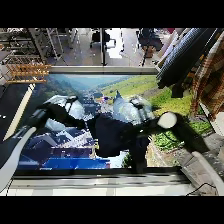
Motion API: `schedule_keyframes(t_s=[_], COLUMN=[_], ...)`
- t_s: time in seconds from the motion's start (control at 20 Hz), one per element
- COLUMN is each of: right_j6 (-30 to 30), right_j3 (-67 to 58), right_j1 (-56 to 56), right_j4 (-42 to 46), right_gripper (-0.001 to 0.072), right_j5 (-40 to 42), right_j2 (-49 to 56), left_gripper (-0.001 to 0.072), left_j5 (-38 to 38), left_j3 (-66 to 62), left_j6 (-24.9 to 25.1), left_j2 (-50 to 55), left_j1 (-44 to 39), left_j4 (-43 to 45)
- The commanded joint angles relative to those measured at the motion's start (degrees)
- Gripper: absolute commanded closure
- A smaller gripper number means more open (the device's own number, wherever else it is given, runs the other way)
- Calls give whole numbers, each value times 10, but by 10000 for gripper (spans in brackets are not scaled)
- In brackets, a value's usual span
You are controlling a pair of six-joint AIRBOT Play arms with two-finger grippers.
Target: Fold the clothes and pants, and hang the long-sleeved shirts on hangers.
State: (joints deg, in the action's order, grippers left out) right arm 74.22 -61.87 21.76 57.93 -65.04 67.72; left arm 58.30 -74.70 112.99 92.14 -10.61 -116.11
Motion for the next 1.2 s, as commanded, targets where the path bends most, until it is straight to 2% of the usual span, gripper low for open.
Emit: schedule_keyframes(t_s=[0.0,0.15,0.35,0.45,0.5,0.6,0.65,0.7,0.75,0.8,1.0,1.15], right_j6=[63,76,76,76,76,78,78,78,78,78,124,134], right_j3=[4,3,3,3,3,3,3,3,3,3,3,3], right_j1=[125,173,182,182,183,182,182,182,182,181,140,75], right_j4=[81,116,128,128,129,129,129,129,132,139,231,264], right_gripper=[11,10,11,13,22,171,370,660,695,696,698,699], right_j5=[52,130,175,192,204,224,227,224,219,211,143,113], right_j2=[29,75,141,156,161,165,165,164,162,156,84,-22], left_gripper=[110,111,118,148,190,236,253,422,590,673,693,694], left_j5=[-49,-104,-165,-186,-190,-193,-194,-193,-194,-196,-158,-118], left_j3=[0,-4,-6,-6,-6,-6,-6,-6,-6,-6,-6,-6], left_j6=[80,88,79,79,79,78,78,75,63,51,40,49], left_j2=[60,64,67,71,74,82,86,90,91,92,60,-25], left_j1=[-8,-8,-10,-15,-19,-29,-32,-34,-35,-35,-11,33], left_j4=[-99,-120,-123,-130,-132,-132,-132,-131,-131,-131,-132,-132])
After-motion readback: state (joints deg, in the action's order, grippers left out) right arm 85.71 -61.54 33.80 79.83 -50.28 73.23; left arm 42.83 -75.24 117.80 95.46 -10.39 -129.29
